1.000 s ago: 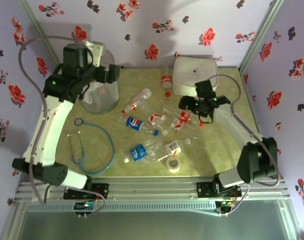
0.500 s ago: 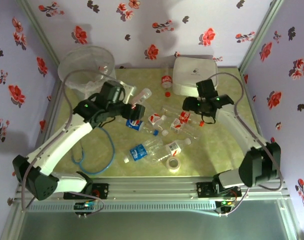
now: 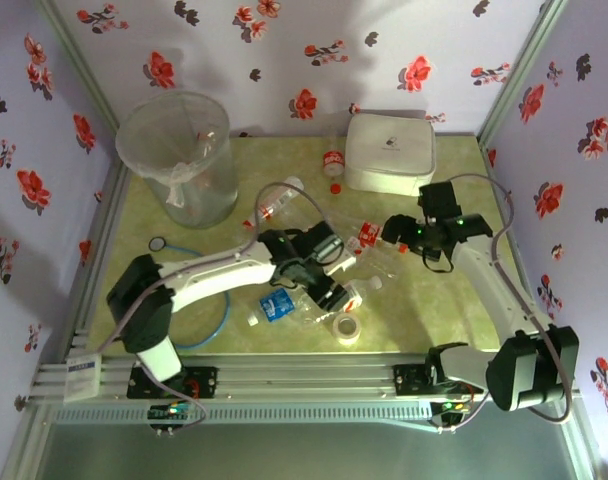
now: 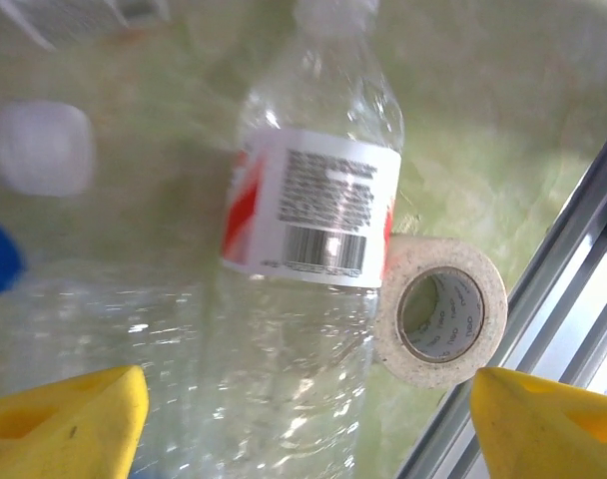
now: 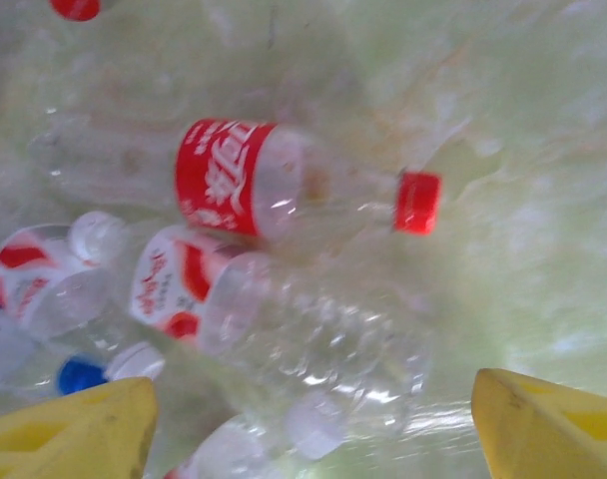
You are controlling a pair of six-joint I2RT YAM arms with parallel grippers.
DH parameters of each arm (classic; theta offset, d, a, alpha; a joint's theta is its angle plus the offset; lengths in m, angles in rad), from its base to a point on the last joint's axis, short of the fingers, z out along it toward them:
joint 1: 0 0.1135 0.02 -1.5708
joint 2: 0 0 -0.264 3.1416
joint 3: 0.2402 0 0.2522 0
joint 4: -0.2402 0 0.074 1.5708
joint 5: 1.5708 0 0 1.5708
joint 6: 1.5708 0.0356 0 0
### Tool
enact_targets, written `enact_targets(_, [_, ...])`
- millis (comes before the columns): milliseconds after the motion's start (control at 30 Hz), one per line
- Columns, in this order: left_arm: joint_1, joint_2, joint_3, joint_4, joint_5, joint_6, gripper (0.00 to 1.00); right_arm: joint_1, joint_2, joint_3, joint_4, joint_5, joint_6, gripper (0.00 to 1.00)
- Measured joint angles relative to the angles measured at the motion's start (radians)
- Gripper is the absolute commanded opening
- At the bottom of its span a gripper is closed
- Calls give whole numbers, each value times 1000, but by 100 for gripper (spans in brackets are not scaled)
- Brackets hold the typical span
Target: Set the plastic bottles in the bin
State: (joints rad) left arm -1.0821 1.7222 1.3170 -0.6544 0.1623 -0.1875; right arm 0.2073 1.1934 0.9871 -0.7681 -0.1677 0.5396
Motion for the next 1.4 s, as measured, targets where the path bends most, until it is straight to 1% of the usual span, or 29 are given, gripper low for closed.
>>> enact_targets(100, [-9,30,0,-1,3,10,87,24,-71,-116,45,-97,110,84])
enact_targets(267, [0,13,4,9,3,34,89,150,-170,-335,145,-188,337,82])
enact_targets(400, [13,-36,4,3,3,71,94,193,-174,-460,270,-204,495,83])
enact_targets(533, [43,-99,3,-8,-5,97,95,208,-127,-498,399,-203,595,84])
enact_targets(633, [66,-148,-12,-6,-10,109,96,214,-66,-510,502,-204,645,83])
enact_targets(733, [84,-186,-36,-6,-14,118,96,224,-5,-518,586,-202,686,78])
enact_targets(900, [103,-206,-61,0,-20,121,96,232,50,-521,668,-196,733,66])
enact_targets(1100, [125,-219,-83,5,-21,139,96,232,47,-519,676,-176,749,47])
enact_targets(1167, [134,-224,-84,5,-21,147,97,232,31,-513,656,-164,747,44])
enact_targets(1267, [145,-233,-84,6,-22,159,97,232,-6,-489,604,-139,735,35])
enact_targets(1333, [150,-237,-84,8,-23,167,97,232,-31,-470,575,-123,723,35])
enact_targets(1367, [151,-237,-84,8,-23,169,96,232,-40,-463,562,-116,718,36])
enact_targets(1400, [152,-237,-84,8,-23,172,97,232,-47,-455,549,-111,713,40])
